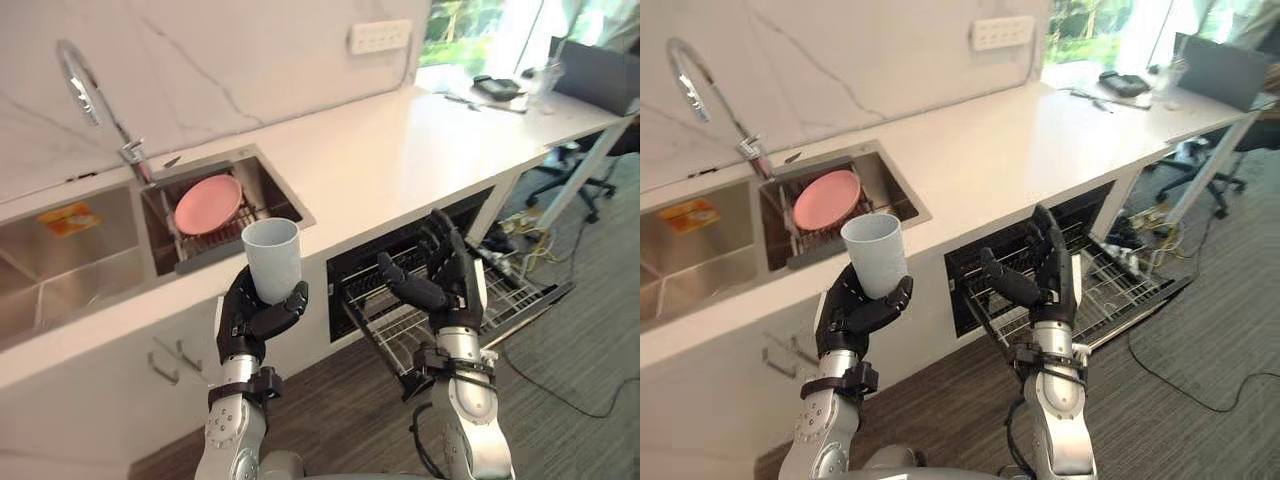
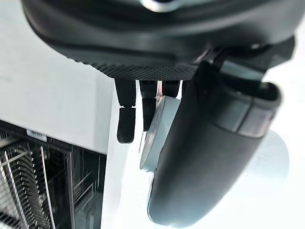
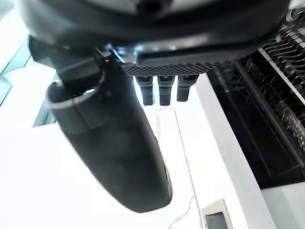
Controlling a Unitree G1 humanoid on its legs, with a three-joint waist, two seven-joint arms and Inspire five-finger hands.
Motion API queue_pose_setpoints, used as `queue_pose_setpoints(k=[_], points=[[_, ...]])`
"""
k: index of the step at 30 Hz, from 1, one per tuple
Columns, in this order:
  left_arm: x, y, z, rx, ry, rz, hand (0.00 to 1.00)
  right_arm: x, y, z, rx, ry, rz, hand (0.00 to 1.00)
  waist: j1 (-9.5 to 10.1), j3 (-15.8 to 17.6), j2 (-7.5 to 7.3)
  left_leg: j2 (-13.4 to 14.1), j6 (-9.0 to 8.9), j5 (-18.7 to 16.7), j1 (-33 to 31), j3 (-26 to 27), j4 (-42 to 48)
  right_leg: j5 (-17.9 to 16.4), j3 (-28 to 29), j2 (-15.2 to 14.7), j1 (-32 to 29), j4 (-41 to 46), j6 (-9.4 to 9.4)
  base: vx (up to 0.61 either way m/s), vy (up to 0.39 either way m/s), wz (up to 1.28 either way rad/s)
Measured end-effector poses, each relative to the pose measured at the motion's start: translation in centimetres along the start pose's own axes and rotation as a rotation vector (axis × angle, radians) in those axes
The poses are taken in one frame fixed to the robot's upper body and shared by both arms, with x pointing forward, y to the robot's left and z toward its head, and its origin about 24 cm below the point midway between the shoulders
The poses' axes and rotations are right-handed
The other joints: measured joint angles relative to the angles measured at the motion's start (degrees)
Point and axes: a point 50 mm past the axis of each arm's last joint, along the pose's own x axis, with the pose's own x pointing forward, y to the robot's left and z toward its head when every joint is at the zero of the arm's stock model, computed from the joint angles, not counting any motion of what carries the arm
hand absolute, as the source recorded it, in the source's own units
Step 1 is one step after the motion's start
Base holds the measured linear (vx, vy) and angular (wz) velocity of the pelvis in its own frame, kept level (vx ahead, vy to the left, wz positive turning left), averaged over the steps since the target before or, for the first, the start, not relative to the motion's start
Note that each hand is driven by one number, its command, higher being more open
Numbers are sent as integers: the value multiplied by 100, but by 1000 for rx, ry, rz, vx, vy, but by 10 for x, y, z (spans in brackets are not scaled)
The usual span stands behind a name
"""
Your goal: Walk over to the sink, pick up the cup, carry it to the dishwasher, place the cup inside the dishwasher, then close the dishwasher door
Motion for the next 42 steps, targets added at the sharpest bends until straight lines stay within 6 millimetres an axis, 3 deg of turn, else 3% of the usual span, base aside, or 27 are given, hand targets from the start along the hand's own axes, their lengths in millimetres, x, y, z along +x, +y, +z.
queue_pose_setpoints(k=[4, 11, 17, 25, 37, 42], points=[[0, 0, 0, 5, 2, 3, 30, -1, 1, 7, 49, -22, 29, 90, -25, -10, -15, -86, 40, 31, 458, 396, -422, -7, 346, -110, 96, -67, 83, 87, 104, -44], [7, 8, -9, 87, 31, 6, 30, -3, 1, 4, 82, -4, 64, 90, -133, -50, -30, -31, 48, 101, 847, 830, -817, 36, 801, 6, 67, -101, 108, 11, -3, -35], [22, 18, -12, 150, 33, 45, 30, -2, 0, -15, 141, 76, 106, 90, -185, -50, -30, -5, 67, 102, 926, 1346, -863, 337, 1292, 76, -46, -296, 194, -36, 23, -45], [27, 18, -7, 190, 8, 37, 30, -5, 7, -23, 187, 122, 212, 90, -195, -49, -24, -127, 189, 114, 933, 1312, -911, 527, 1252, -46, 54, -570, 258, -72, 14, -1], [27, -24, -10, 207, 0, -192, 30, -10, 12, -42, 187, 224, 253, 90, -193, -58, -18, -245, 258, 180, 796, 1050, -907, 556, 982, -170, 138, -759, 292, 3, -6, 11], [27, -28, -10, 212, 1, -223, 30, -4, 18, -44, 200, 231, 282, 90, -186, -69, -19, -263, 290, 207, 789, 992, -937, 556, 923, -181, 151, -764, 291, -29, -25, 7]])
